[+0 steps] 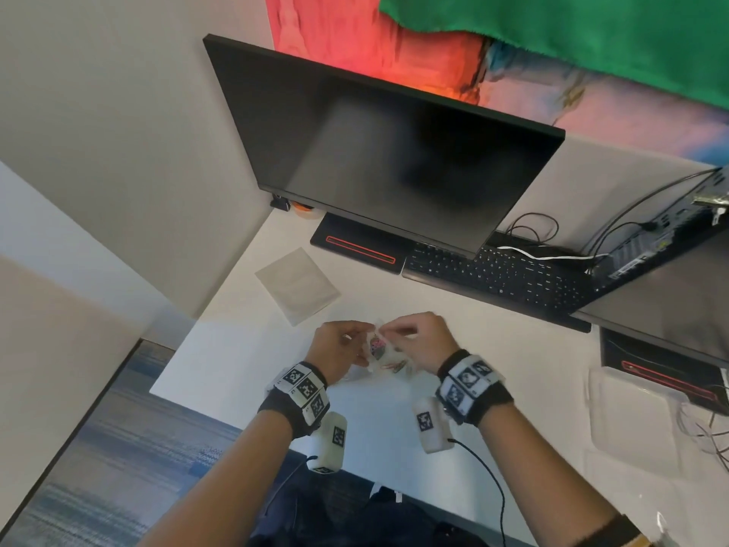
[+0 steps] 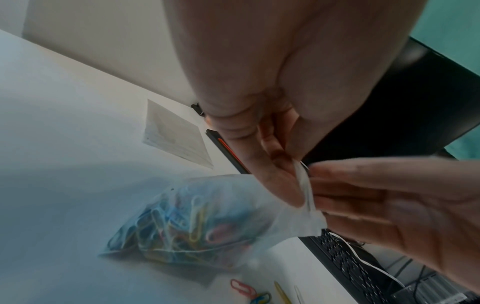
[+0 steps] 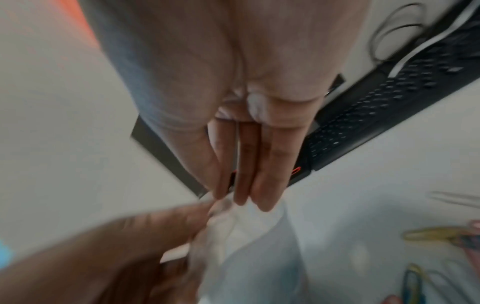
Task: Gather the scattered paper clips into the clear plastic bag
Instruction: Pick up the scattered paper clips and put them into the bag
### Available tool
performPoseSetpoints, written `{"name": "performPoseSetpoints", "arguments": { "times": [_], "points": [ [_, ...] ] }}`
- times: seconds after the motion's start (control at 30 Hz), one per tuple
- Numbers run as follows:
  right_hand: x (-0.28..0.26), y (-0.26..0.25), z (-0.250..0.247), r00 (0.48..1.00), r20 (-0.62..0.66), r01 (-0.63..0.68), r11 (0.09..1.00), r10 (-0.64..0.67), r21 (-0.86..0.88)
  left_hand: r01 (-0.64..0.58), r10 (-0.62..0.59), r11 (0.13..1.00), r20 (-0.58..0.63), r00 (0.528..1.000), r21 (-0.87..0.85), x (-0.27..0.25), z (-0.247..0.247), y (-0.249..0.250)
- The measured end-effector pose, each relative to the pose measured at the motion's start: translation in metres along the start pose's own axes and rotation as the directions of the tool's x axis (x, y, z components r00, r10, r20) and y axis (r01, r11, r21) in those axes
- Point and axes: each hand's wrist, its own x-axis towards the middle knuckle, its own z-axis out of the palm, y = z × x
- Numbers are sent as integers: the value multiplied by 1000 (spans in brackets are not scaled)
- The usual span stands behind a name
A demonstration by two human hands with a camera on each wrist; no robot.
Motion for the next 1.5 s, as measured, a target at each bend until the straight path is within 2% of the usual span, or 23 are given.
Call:
{"name": "performPoseSetpoints", "arguments": {
  "times": [0.07, 0.1, 0.17, 0.2, 0.23, 0.37, 0.47, 0.77, 0.83, 0.9, 0.97, 1.13, 1.27, 1.3, 1.5],
  "points": [
    [-4, 31, -19, 979, -184, -82, 996, 86, 29, 9, -9, 999, -6, 1000, -34, 3, -5, -4],
    [-8, 53, -27, 957, -231, -196, 979, 178, -55, 12, -12, 999, -8, 1000, -46, 4, -7, -6],
    [-19, 93, -33, 897, -163, -441, 862, 411, -251, 18, -19, 998, -14, 1000, -59, 5, -10, -7],
    [-23, 108, -31, 867, -110, -494, 810, 486, -316, 21, -23, 998, -18, 1000, -64, 5, -12, -7],
    [-26, 121, -25, 861, -83, -498, 796, 503, -343, 25, -26, 997, -21, 999, -71, 4, -13, -6],
    [-22, 126, 4, 931, -125, -364, 899, 343, -242, 38, -40, 996, -20, 999, -81, 1, -17, -4],
    [-10, 111, 25, 966, -96, -255, 933, 238, -253, 38, -39, 997, -18, 999, -68, 0, -18, -4],
    [0, 96, 47, 978, -148, -192, 901, 145, -388, 18, -20, 997, -34, 999, -75, -5, -24, -9],
    [0, 95, 46, 988, -120, -142, 863, 95, -484, 20, -23, 997, -34, 999, -69, -5, -26, -11],
    [-1, 92, 45, 1000, -1, -15, 746, 19, -665, 18, -20, 998, -35, 999, -63, -5, -28, -14],
    [-3, 94, 47, 990, 140, 112, 645, -7, -756, 17, -20, 998, -37, 999, -67, -6, -29, -15],
    [-14, 101, 49, 946, 321, 244, 557, 43, -793, 17, -20, 996, -43, 999, -84, -4, -31, -18],
    [-17, 102, 49, 936, 351, 299, 441, 40, -847, 15, -19, 996, -43, 999, -85, -3, -31, -19],
    [-18, 104, 49, 935, 355, 311, 427, 25, -849, 14, -18, 996, -42, 999, -86, -3, -30, -19],
    [-13, 105, 40, 935, 344, 339, 478, -81, -810, 21, -27, 994, -50, 998, -103, -3, -31, -20]
  ]
}}
